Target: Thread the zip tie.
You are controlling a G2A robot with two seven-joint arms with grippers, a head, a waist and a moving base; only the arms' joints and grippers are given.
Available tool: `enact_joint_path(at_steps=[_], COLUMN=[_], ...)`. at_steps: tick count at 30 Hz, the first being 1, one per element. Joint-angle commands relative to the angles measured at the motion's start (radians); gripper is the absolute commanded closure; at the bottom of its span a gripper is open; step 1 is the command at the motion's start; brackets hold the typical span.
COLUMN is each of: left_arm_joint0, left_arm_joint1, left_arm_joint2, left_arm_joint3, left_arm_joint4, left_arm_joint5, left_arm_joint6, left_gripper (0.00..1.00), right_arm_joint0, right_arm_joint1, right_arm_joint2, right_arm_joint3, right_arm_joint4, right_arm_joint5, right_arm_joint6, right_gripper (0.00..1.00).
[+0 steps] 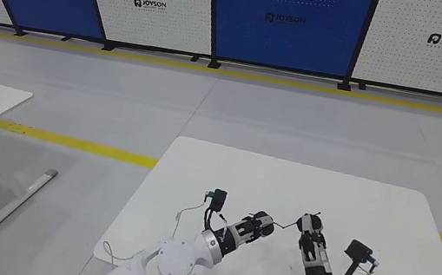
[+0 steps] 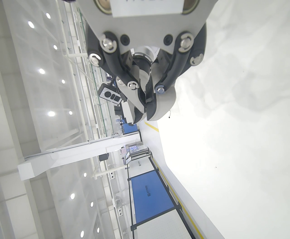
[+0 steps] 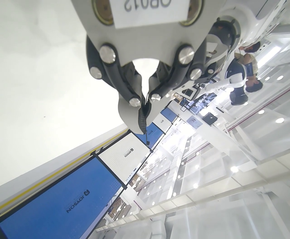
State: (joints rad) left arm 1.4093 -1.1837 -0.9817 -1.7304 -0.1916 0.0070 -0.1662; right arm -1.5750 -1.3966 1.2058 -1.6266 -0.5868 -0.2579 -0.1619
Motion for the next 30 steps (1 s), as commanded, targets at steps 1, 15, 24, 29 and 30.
enact_joint_path(at_steps=[1, 15, 24, 29, 30], left_arm_joint0=[0.000, 0.002, 0.005, 0.011, 0.010], left_arm_joint1=[0.000, -0.002, -0.004, -0.003, -0.003], left_arm_joint2=[0.000, 0.002, -0.011, -0.019, -0.020], left_arm_joint3=[0.000, 0.000, 0.003, -0.003, -0.004], left_arm_joint4=[0.000, -0.020, -0.093, -0.095, -0.095], left_arm_joint5=[0.000, -0.008, -0.061, -0.068, -0.067], left_arm_joint6=[0.000, -0.005, -0.056, -0.061, -0.060], left_gripper=[1.00, 1.00, 1.00, 1.00, 1.00], right_arm_joint0=[0.000, 0.003, 0.030, 0.029, 0.027], right_arm_joint1=[0.000, 0.008, 0.013, 0.021, 0.022], right_arm_joint2=[0.001, 0.008, -0.012, -0.019, -0.019], right_arm_joint3=[0.001, 0.019, 0.033, 0.023, 0.018], right_arm_joint4=[-0.002, -0.026, 0.043, 0.069, 0.072], right_arm_joint5=[-0.001, -0.082, -0.082, -0.082, -0.082], right_arm_joint6=[0.001, 0.004, 0.042, 0.031, 0.027], right_gripper=[1.00, 1.00, 1.00, 1.00, 1.00])
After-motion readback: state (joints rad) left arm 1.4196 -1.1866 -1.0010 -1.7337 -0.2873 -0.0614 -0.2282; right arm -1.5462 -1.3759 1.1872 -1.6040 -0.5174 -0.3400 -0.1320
